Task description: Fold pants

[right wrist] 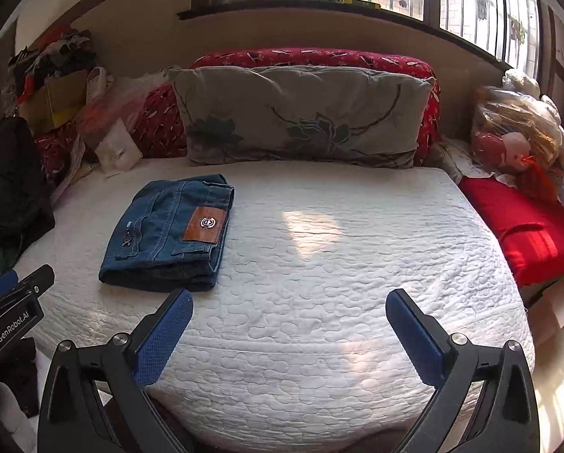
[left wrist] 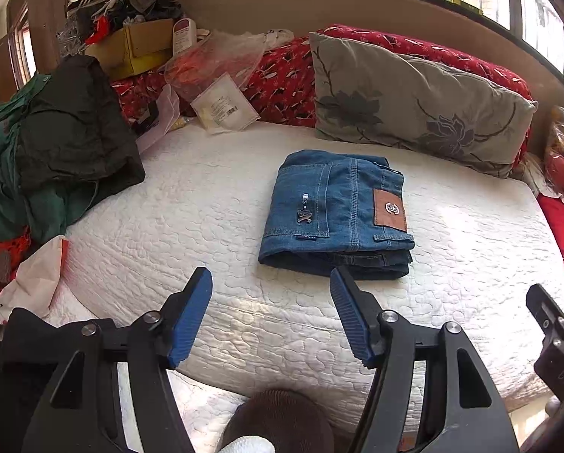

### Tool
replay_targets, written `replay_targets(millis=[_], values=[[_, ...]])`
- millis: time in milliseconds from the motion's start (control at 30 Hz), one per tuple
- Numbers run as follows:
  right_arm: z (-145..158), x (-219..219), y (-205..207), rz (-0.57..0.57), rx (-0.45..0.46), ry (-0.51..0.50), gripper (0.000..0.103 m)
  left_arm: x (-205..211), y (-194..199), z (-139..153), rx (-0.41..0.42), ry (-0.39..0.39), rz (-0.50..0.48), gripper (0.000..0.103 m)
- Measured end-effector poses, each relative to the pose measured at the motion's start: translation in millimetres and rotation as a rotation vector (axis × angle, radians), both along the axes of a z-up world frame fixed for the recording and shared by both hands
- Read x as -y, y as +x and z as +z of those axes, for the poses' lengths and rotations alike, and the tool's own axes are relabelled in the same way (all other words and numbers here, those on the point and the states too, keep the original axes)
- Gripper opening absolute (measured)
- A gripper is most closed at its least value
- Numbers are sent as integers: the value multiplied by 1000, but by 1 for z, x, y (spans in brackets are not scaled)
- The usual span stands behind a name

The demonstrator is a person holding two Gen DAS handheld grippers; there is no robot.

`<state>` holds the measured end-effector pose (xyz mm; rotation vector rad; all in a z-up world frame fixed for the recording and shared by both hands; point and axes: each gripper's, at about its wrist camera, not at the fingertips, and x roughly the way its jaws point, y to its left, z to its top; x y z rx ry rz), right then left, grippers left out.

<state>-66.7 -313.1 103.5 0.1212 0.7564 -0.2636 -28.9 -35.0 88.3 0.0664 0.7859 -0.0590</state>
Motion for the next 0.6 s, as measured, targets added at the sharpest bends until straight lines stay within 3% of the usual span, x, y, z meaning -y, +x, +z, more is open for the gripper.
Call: replay_targets(millis=[167,200,233,267,600], values=[[-18,5,-6,-1,-24,88,103,-5,-15,3,94,-10,10,65],[-18,7,-7,-3,-19,105,103,-6,-17,3,115,-2,13,68],[-19,9,-8,-7,-12,122,103,-6,-17,2,119,4,12,80],[-19,11,-9,-17,-9,134,103,-7,-16,1,114,6,9,86],[-20,3,-6,-3,-18,130,103,-6,-6,-1,53,7,19,86]])
